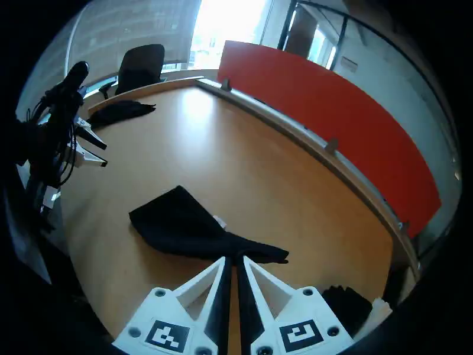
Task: Fold towel
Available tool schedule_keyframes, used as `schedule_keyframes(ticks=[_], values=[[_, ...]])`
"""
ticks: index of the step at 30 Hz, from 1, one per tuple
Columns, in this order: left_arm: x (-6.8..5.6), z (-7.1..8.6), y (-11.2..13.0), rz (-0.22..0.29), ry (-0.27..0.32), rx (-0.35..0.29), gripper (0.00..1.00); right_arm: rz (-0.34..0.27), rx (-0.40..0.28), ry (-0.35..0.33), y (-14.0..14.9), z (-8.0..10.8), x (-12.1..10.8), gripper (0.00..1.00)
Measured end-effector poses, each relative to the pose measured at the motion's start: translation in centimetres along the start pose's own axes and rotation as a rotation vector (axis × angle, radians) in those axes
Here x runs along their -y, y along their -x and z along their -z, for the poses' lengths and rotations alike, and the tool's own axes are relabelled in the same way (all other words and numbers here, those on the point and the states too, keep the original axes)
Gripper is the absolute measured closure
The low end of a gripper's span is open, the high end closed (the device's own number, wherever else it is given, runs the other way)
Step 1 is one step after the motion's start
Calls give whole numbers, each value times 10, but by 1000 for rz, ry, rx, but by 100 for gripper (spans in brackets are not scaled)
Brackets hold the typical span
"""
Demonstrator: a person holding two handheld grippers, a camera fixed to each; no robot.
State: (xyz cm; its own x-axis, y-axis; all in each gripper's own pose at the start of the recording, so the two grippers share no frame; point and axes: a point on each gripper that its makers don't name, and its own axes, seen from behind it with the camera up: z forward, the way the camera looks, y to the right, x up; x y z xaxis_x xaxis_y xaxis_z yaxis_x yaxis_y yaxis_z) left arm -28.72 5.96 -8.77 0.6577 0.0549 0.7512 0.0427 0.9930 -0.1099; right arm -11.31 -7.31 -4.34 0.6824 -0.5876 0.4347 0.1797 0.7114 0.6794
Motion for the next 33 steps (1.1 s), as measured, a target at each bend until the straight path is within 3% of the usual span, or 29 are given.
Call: schedule_keyframes(ticks=[6, 17, 33], values=[[-3, -1, 0, 0, 3, 1, 7, 4, 3, 1, 3, -1, -1, 94], [-3, 1, -3, 3, 4, -7, 7, 18, -5, -38, -1, -10, 17, 94], [-3, 1, -3, 0, 11, -8, 7, 23, -11, -134, -12, -39, 70, 94]])
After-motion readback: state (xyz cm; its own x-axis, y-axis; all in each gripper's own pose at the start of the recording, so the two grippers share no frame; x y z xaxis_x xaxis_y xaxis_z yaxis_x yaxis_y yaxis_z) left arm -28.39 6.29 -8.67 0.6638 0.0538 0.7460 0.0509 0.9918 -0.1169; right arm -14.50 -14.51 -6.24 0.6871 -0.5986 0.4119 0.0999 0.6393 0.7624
